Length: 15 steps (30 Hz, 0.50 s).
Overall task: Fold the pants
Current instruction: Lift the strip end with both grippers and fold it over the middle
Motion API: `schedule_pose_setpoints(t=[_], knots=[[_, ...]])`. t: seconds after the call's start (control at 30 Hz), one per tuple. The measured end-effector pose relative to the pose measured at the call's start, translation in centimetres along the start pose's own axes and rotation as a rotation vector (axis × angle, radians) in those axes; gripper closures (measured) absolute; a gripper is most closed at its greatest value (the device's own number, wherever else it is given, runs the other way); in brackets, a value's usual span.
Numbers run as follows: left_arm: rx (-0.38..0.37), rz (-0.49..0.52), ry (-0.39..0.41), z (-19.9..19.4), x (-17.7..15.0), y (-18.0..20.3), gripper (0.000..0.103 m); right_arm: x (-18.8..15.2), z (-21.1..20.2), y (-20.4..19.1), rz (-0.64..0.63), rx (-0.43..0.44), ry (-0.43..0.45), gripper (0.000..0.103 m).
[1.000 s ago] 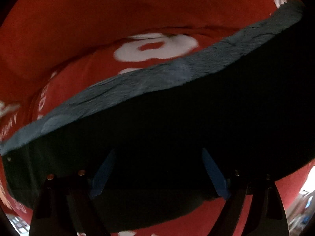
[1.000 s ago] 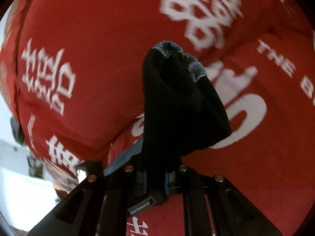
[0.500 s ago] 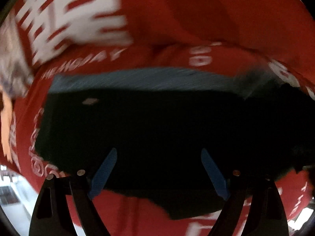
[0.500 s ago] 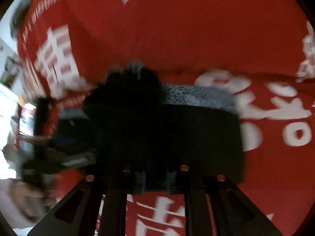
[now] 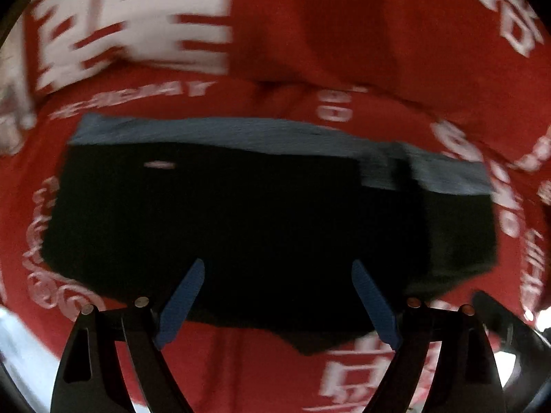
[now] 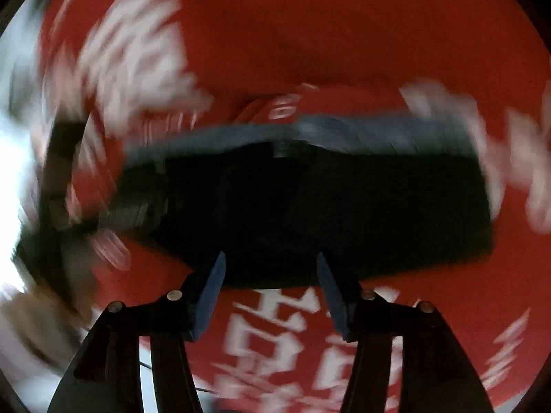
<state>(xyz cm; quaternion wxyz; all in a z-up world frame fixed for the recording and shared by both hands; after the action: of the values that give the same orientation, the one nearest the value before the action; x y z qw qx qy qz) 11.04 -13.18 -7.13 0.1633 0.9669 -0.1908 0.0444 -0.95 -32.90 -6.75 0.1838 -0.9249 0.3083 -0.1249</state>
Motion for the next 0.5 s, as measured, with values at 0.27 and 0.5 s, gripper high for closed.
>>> schedule_pose_setpoints(t=[0.27,0.5], knots=[[-0.193,0.065,-0.151,6.0,-0.1,8.4,0.03,1.0,2.1,10.4,0.451,0.231,-0.091,0.043],[-0.152,0.064,-0.152,6.8,-0.3,9.5,0.059,1.5,4.1,11.1,0.533,0.282,-0.101,0.092]])
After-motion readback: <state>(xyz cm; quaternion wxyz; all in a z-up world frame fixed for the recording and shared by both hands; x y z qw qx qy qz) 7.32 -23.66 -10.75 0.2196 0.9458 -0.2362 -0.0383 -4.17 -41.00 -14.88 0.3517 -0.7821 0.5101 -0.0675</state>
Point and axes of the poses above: each gripper's, at about its wrist camera, not at the fingertips, and z roughly the way its jaws point, y to its right, x to its top, the point moved 5 cm from there along z, roughly the way its jaws point, and after that the axes turned 8 degrees about -x, right-handed, at the moved point
